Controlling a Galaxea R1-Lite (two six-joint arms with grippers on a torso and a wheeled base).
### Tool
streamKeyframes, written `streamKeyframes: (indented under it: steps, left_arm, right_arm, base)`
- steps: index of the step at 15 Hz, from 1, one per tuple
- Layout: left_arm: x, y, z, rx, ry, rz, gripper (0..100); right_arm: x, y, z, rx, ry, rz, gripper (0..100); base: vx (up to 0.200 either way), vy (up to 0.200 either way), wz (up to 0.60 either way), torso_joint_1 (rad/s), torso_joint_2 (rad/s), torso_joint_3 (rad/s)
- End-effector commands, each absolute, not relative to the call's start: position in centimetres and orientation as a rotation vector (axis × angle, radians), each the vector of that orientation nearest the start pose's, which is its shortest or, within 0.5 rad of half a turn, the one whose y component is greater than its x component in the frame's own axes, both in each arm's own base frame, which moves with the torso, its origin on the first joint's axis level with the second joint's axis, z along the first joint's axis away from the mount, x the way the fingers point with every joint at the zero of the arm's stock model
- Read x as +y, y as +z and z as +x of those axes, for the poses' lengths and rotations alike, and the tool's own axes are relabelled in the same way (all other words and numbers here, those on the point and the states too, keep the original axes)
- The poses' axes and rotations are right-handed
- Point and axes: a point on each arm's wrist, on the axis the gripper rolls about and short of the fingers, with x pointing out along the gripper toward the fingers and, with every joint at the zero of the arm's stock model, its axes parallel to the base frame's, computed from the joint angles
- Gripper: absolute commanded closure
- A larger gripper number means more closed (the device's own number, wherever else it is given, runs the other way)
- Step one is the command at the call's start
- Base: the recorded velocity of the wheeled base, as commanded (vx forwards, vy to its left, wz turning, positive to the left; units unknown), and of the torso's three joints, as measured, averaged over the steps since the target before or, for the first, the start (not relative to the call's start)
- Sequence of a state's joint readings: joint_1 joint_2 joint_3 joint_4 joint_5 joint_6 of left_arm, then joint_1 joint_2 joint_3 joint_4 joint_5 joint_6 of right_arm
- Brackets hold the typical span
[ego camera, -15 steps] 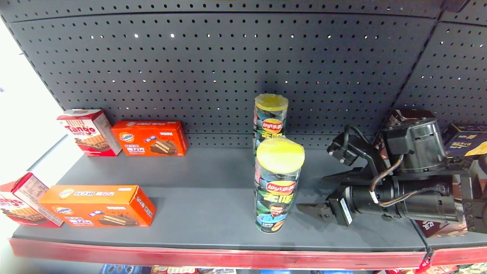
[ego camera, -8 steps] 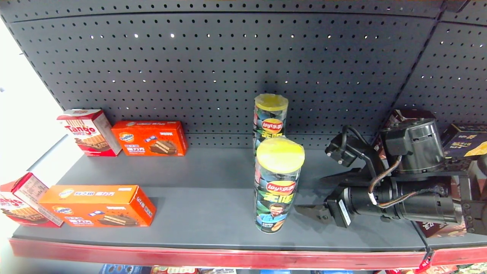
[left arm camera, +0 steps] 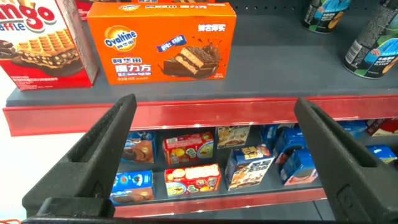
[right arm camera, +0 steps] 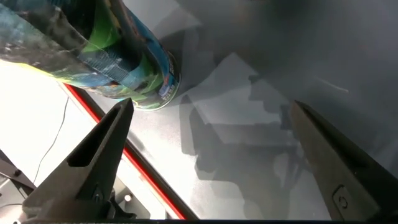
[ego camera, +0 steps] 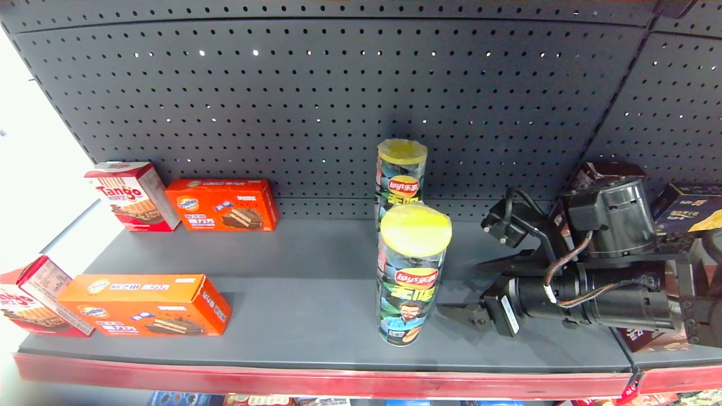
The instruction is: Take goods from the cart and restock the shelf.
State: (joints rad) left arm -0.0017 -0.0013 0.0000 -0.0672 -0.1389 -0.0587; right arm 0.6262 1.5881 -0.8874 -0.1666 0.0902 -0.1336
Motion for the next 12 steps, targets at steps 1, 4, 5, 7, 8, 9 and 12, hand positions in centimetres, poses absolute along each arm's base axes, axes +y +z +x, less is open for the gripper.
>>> streamKeyframes:
  steps: [1, 4, 5, 7, 8, 9, 12]
  left_arm:
    - [-0.3, 8.2, -2.3, -0.063, -0.141, -0.054, 0]
    - [-0.3, 8.2, -2.3, -0.063, -0.142, -0.055, 0]
    - [-0.3, 8.2, -2.3, -0.063, -0.143, -0.057, 0]
    - [-0.3, 8.2, -2.3, -0.063, -0.142, -0.058, 0]
    - [-0.3, 8.2, -2.3, -0.063, -0.142, -0.058, 0]
    - [-0.3, 8.2, -2.3, -0.063, -0.142, -0.058, 0]
    - [-0.3, 8.2, -2.3, -0.063, -0.14, -0.058, 0]
  right_arm:
    - [16.2, 19.6, 22.2, 0.463, 0.733, -0.264, 0]
    - [16.4, 19.4, 22.5, 0.455, 0.733, -0.262, 0]
    - [16.5, 19.3, 22.6, 0.461, 0.733, -0.264, 0]
    - [16.5, 19.3, 22.6, 0.461, 0.733, -0.264, 0]
    - [16.4, 19.4, 22.5, 0.455, 0.733, -0.262, 0]
    - [16.3, 19.7, 22.4, 0.447, 0.728, -0.258, 0]
    - [14.0, 21.8, 22.2, 0.356, 0.654, -0.216, 0]
  base:
    - [0.0, 0.0, 0.0, 0.0, 0.0, 0.0]
    - [0.0, 0.0, 0.0, 0.0, 0.0, 0.0]
    - [0.0, 0.0, 0.0, 0.0, 0.0, 0.0]
    - [0.0, 0.0, 0.0, 0.0, 0.0, 0.0]
    - [0.0, 0.0, 0.0, 0.0, 0.0, 0.0]
    - [0.0, 0.0, 0.0, 0.0, 0.0, 0.0]
    - [0.0, 0.0, 0.0, 0.0, 0.0, 0.0]
